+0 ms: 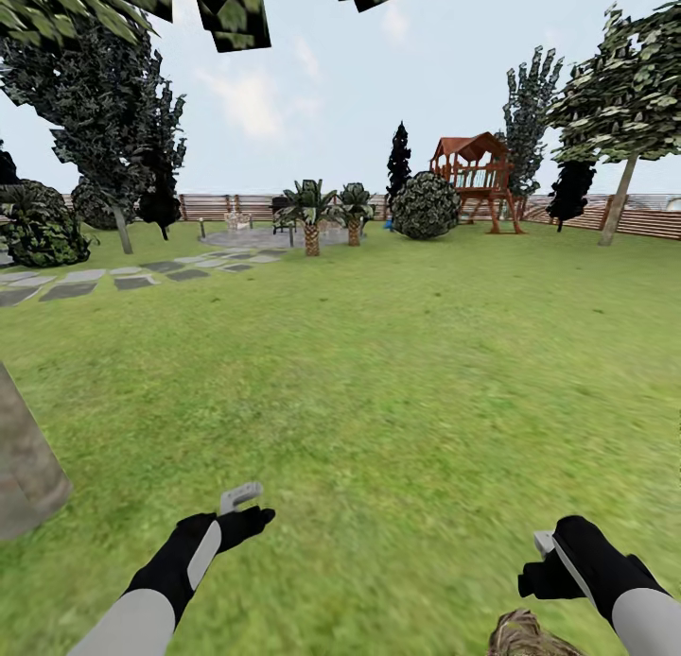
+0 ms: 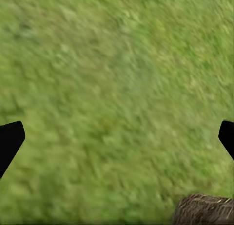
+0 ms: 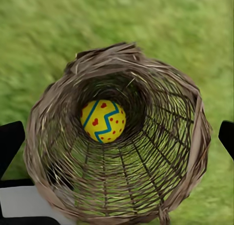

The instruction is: Take the three Easter eggs out of the wicker basket on the lawn in the garden, then place them on the lawn next to a single tree (choose any tree) so that all three eggs are next to the same tree and none are left in the basket.

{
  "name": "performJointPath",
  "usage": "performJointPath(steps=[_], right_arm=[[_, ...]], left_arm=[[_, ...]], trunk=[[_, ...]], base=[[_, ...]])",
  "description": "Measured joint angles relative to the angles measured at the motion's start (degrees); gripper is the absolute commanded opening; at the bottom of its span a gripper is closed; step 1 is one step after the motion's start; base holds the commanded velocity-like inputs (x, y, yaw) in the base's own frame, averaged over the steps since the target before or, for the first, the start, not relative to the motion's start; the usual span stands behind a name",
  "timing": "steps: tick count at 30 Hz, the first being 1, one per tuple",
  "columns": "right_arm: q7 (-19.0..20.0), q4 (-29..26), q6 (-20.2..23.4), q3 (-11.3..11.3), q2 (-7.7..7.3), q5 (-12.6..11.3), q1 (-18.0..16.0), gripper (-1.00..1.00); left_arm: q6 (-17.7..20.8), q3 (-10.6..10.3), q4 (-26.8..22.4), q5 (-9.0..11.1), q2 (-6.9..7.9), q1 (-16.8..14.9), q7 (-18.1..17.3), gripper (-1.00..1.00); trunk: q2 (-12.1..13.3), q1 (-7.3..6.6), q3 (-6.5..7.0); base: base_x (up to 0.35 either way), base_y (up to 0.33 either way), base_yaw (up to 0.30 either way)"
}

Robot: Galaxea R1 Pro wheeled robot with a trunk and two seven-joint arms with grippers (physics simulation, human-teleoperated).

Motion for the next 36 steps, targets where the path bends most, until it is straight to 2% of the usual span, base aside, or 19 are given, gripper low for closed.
performJointPath(steps=[24, 36], right_arm=[[0.0, 0.0, 0.1, 0.0, 0.0, 0.0, 0.0, 1.0], [0.0, 0.0, 0.1, -0.1, -0.07, 0.0, 0.0, 1.0]], left_arm=[[-0.1, 0.1, 1.3, 0.1, -0.07, 0.0, -0.1, 1.0], [-0.2, -0.1, 1.4, 0.1, -0.24, 0.0, -0.1, 1.0]], trunk=[[-9.6, 5.27, -4.31], [-14.4, 7.91, -6.47]], base=[[-0.003, -0.001, 0.0], [-0.146, 0.0, 0.0]])
